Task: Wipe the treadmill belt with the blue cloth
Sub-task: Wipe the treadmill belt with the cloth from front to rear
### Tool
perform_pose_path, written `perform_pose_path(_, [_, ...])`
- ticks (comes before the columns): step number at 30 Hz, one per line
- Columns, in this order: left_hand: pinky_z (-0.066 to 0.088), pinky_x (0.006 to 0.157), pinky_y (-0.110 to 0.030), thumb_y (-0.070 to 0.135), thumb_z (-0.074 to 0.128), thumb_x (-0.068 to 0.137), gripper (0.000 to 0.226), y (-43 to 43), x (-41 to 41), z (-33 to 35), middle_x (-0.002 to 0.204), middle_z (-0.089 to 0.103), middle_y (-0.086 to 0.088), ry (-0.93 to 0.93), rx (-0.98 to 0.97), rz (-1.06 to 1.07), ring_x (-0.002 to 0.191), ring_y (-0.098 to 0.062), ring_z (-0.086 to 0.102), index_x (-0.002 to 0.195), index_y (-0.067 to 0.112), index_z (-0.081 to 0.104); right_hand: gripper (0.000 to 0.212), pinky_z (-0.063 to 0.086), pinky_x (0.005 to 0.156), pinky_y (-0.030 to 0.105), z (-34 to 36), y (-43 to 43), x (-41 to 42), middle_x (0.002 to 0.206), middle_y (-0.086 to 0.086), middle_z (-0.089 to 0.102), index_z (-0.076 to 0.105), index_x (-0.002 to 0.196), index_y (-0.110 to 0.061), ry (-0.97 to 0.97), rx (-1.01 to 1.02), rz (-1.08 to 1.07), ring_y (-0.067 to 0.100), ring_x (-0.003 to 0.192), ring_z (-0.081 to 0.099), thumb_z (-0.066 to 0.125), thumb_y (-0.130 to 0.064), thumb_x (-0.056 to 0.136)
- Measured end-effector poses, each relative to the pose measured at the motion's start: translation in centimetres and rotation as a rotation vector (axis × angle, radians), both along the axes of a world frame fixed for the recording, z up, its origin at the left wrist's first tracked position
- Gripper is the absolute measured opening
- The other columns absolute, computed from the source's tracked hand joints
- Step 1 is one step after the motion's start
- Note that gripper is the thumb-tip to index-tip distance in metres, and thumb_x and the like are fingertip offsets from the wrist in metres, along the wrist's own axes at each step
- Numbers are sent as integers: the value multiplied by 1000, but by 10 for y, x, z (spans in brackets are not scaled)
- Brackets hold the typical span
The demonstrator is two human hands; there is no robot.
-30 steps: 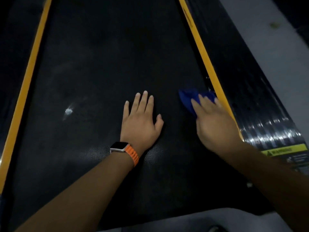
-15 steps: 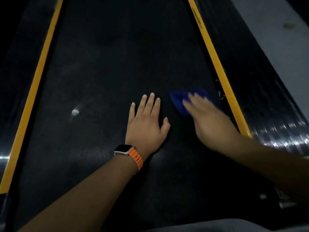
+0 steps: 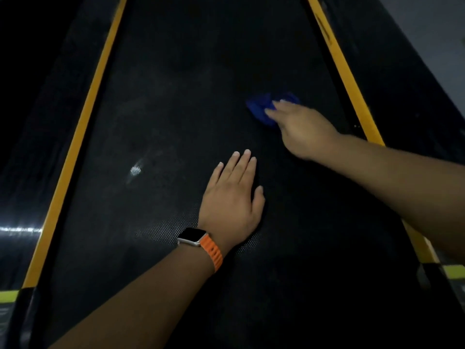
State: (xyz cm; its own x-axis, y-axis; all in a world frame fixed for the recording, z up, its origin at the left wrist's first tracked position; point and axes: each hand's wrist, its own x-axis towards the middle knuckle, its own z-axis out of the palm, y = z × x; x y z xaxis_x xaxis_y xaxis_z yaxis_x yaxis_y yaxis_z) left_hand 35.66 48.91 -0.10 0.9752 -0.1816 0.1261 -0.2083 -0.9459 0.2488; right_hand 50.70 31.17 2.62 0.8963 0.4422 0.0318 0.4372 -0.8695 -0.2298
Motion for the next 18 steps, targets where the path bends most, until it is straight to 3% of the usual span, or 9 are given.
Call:
perform_pose_path(2, [18,128,-43,41,31,103,63,0,-1,-1,168,30,-3,3,0,1,157,-18,20,158,11,38,56,22,120,40,-1,-33,-70,156,8,35,44,146,-16,-7,19,203,23,146,29,50,-3,92])
perform_pose_path(4, [19,128,-44,41,31,103,64,-2,-2,0,168,29,-4,9,-1,0,157,-18,20,158,10,37,62,11,121,34,3,-62,-133,160,-8,21,33,150,-29,130,-7,358,8,150,12,46,-9,93])
perform_pose_path(6, [18,128,-45,41,29,104,64,-2,-2,0,169,27,-5,14,12,-3,158,-19,19,159,10,36,64,-1,118,21,12,-72,-141,159,-19,10,24,150,-40,168,12,438,-6,146,-4,45,-11,97])
perform_pose_path(8, [17,128,-45,40,29,104,64,-3,-2,-1,169,25,-5,22,35,-8,158,-19,17,160,10,34,63,-7,113,11,17,-54,-107,158,-19,10,27,149,-40,144,25,383,-7,145,-3,47,-9,97])
perform_pose_path(10, [17,128,-45,40,30,104,63,-3,-2,0,169,25,-5,27,43,-5,158,-19,17,160,10,33,58,-4,114,14,12,-30,-50,159,-9,18,33,150,-31,61,36,260,3,146,10,46,-8,98])
perform_pose_path(13, [16,129,-44,41,30,104,63,-4,-3,0,169,25,-4,23,35,0,158,-18,16,160,11,33,50,15,120,31,1,5,19,160,6,27,34,151,-21,-5,55,80,18,148,21,39,-12,102])
perform_pose_path(16, [15,129,-43,41,30,104,63,-2,-1,-1,169,26,-3,12,28,5,158,-17,17,160,12,34,49,17,121,33,-5,-1,-5,159,5,31,39,149,-20,-42,71,101,19,148,23,42,-10,101])
perform_pose_path(18, [15,129,-43,41,30,103,64,0,-1,0,169,27,-3,15,14,2,158,-18,17,159,12,35,55,11,121,30,-10,-30,-65,158,2,31,42,147,-22,-47,73,280,16,148,22,49,-7,95])
